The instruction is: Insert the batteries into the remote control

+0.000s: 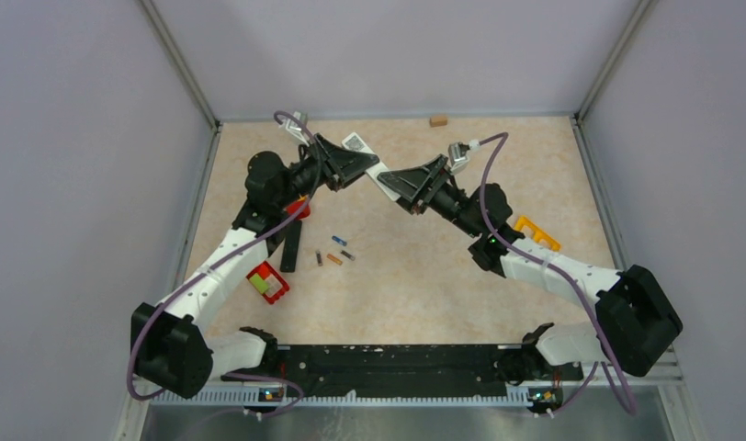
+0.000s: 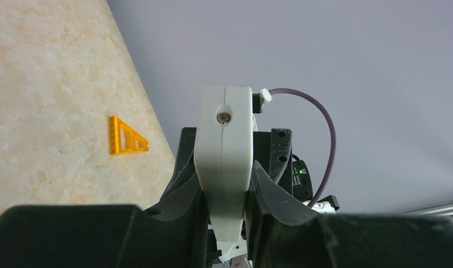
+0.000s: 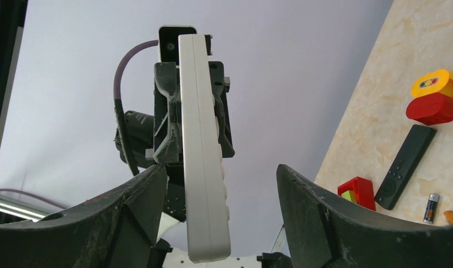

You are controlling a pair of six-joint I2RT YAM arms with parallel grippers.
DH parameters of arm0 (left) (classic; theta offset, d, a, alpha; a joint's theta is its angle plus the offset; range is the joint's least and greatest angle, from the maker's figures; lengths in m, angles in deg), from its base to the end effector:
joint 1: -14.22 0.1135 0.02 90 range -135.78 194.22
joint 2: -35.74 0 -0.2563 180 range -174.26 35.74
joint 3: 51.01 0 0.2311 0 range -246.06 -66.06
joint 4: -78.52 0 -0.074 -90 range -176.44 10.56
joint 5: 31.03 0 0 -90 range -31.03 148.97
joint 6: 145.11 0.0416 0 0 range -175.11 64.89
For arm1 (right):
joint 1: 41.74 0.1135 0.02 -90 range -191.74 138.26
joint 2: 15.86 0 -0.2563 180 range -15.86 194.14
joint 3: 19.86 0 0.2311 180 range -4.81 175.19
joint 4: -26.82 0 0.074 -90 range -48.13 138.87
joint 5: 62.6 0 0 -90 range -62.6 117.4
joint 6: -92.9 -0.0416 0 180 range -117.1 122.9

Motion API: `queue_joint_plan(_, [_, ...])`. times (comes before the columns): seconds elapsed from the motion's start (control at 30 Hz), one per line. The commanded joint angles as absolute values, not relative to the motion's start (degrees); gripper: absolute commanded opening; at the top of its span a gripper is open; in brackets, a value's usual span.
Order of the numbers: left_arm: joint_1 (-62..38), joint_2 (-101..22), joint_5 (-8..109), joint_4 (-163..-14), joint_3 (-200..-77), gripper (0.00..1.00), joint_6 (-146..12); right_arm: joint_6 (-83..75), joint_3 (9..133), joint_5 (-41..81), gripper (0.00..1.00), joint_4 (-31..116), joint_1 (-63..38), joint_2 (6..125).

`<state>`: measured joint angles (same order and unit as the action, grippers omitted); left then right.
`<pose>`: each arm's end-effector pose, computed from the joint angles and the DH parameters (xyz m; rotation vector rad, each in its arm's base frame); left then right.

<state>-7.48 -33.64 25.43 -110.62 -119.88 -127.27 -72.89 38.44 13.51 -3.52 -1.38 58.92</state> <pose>0.2408 -0.1205 0.3676 -0.1758 1.6973 -1.6997 0.2110 0.1924 0.3227 0.2476 1.5854 1.8202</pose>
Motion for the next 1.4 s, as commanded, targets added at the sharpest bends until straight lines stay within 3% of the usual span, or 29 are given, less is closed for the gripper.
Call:
queue_joint_plan(0.0, [-7.51, -32.11, 26.36, -115.95, -119.22, 0.00, -128.30, -73.86, 40.37, 15.65, 0.69, -5.34, -0.87, 58.74])
queue_joint_plan(0.3, [-7.58, -31.50, 28.20, -117.32, -119.00, 0.00, -128.23, -72.21, 41.37, 17.63, 0.41, 8.79, -0.87, 57.18])
queue_joint_plan(0.47, [-7.45, -31.38, 28.85, -117.73, -119.79, 0.00, -128.23, -71.38, 37.73, 17.96, 0.35, 9.04, -0.91, 54.93])
queue_joint_plan(0.73, [-7.47, -31.59, 29.33, -116.41, -120.15, 0.00, -126.82, -68.51, 34.89, 18.29, 0.37, 5.23, -1.26, 52.92])
queue_joint_plan(0.9, [-7.48, -33.19, 28.58, -116.72, -119.60, 0.00, -126.76, -68.77, 36.82, 18.13, 0.63, 5.88, -1.31, 54.15])
queue_joint_plan(1.37, [-7.47, -35.91, 32.59, -111.80, -118.45, 0.00, -115.89, -80.61, 36.62, 11.32, 0.61, 10.06, -3.86, 55.32])
